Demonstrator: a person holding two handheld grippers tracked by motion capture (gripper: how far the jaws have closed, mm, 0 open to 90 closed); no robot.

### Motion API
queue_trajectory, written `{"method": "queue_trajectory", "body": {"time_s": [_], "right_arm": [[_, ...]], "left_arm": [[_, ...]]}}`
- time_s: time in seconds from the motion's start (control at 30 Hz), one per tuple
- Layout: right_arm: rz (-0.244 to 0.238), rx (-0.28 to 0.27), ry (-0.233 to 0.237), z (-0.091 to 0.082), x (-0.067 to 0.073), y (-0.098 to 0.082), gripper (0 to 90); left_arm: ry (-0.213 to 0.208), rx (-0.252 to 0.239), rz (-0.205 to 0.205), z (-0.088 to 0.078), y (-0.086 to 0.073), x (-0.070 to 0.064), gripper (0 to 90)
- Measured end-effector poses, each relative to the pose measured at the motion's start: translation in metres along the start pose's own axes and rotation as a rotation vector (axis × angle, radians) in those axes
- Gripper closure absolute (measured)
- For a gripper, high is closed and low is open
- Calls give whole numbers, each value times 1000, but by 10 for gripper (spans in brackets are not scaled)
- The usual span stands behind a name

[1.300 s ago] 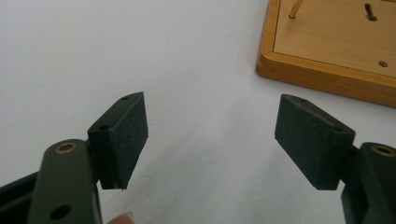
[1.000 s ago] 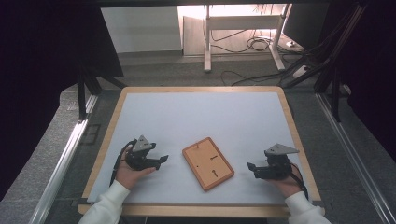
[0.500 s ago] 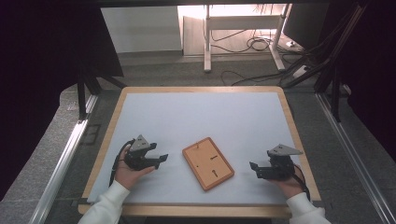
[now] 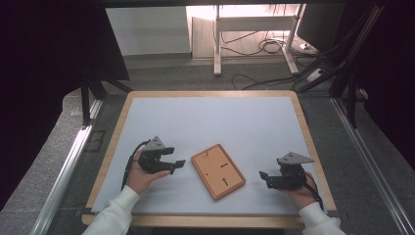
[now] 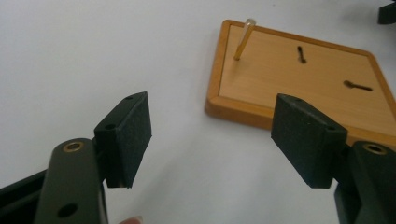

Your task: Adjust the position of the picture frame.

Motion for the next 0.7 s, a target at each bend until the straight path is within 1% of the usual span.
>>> {"method": "queue_trajectory", "body": {"time_s": [0.1, 0.13, 0.17, 0.2, 0.23, 0.27, 0.3, 0.33, 0.5, 0.57, 0.6, 0.63, 0.67, 0.7], "right_arm": [[-7, -1, 2, 0, 1, 0, 163], [-16, -10, 0, 0, 2, 1, 168], [-17, -12, -1, 0, 2, 1, 169], [-17, -13, -2, -1, 2, 2, 169], [-17, -13, -2, -1, 2, 2, 169], [-18, -14, 0, 0, 2, 2, 170], [-19, -12, 0, -1, 2, 2, 170], [-21, -11, -1, -1, 2, 1, 170], [-22, -8, 0, 1, 2, 1, 170], [-23, -7, 0, 1, 2, 1, 170], [-25, -5, -2, 2, 2, 0, 170], [-25, -5, -2, 2, 2, 0, 169], [-25, -4, -2, 2, 2, 0, 170], [-30, -4, -6, 2, 2, 0, 170]], "left_arm": [[-5, 2, -1, 3, 4, -2, 296], [-5, 3, 2, 8, 8, -5, 298], [-5, 3, 2, 8, 8, -5, 299], [-12, 2, 7, 13, 14, -7, 300], [-12, 2, 7, 13, 14, -7, 300], [-18, -6, -2, 19, 18, -8, 304], [-18, -6, -2, 19, 18, -8, 305], [-29, -1, -5, 28, 21, -11, 306], [-30, 26, 30, 45, 26, -20, 317], [-28, 27, 34, 48, 28, -21, 325], [-30, 26, 37, 53, 31, -23, 332], [-30, 26, 37, 53, 31, -23, 337], [-27, 21, 41, 59, 35, -24, 347], [-27, 21, 41, 59, 35, -24, 355]]}}
Point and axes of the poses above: each handheld gripper's, and its own axes: z roughly forward along the jaws, y roughly out of its top, x roughly to its left, the point moved 4 cm from there along z, roughly forward along the jaws, and after that the axes turned 2 degrees about z, right-handed, at the moved point
